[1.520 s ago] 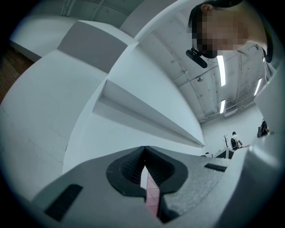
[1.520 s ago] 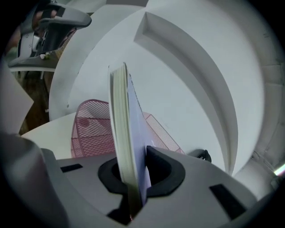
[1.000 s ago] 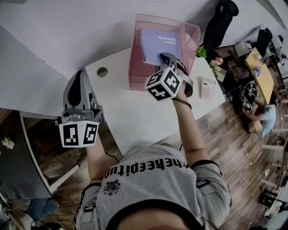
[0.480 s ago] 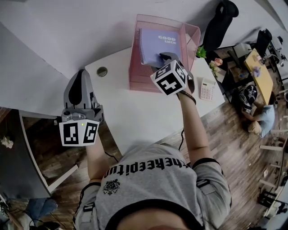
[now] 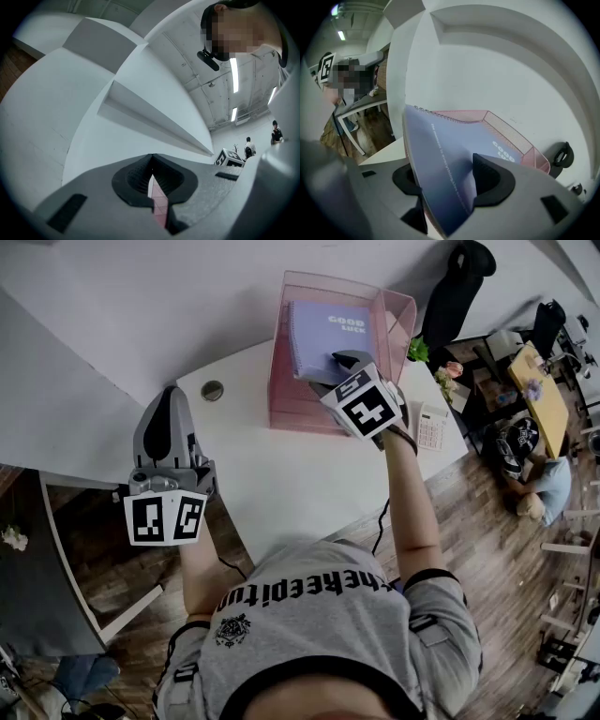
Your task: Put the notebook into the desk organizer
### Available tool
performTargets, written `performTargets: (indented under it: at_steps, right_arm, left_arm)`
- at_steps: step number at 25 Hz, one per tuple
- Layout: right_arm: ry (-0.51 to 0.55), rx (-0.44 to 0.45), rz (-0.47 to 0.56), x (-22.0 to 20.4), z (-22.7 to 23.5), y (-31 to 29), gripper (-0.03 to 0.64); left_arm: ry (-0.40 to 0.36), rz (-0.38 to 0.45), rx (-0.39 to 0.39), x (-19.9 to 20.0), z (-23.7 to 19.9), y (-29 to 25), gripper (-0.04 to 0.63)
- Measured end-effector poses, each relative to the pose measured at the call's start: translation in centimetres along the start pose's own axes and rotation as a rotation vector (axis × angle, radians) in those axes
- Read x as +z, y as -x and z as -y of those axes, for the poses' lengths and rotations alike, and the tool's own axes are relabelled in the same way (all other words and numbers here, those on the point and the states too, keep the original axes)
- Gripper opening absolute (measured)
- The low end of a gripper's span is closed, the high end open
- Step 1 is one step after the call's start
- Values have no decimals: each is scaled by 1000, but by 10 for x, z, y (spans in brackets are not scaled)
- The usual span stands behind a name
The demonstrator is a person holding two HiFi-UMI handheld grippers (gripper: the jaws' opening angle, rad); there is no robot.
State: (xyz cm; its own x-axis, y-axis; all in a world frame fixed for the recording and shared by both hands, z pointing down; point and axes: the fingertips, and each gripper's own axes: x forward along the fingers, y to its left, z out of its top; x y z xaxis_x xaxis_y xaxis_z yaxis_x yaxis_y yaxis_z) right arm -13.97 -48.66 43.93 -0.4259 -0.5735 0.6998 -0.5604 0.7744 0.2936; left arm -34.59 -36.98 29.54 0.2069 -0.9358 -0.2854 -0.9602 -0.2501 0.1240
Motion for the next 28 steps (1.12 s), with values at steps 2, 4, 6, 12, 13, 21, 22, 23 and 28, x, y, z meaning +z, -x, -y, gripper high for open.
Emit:
performTargets:
  at_steps: [2,4,6,12,13,21,22,23,28]
  right_arm:
    - [-3,30,6,0,-2,1,253]
    - [-6,67,13,0,-6,1,275]
    - [-10,87,20,0,-9,2,281]
    - [0,139,33,1,-19,4,295]
    - [1,150,36,2,-21,5,298]
    - [-21,225,77,5,-41,8,298]
    - [-29,232,88,7,-43,9,298]
    - [-37,236,97,8,-46,10,297]
    - [-51,219,123,10,-53,17,296]
  left_arm:
    - [3,0,1,0,-1,0,3]
    - [5,0,4,-1,-1,0,3]
    - [6,1,6,-2,-1,0,3]
    - [9,3,6,-2,-1,-1,3]
    - [10,3,6,-2,0,-1,3]
    - [12,3,4,-5,1,-2,3]
    - [12,5,4,-4,1,-1,3]
    - [12,7,3,-2,2,0,3]
    - [13,10,-9,2,7,6,3]
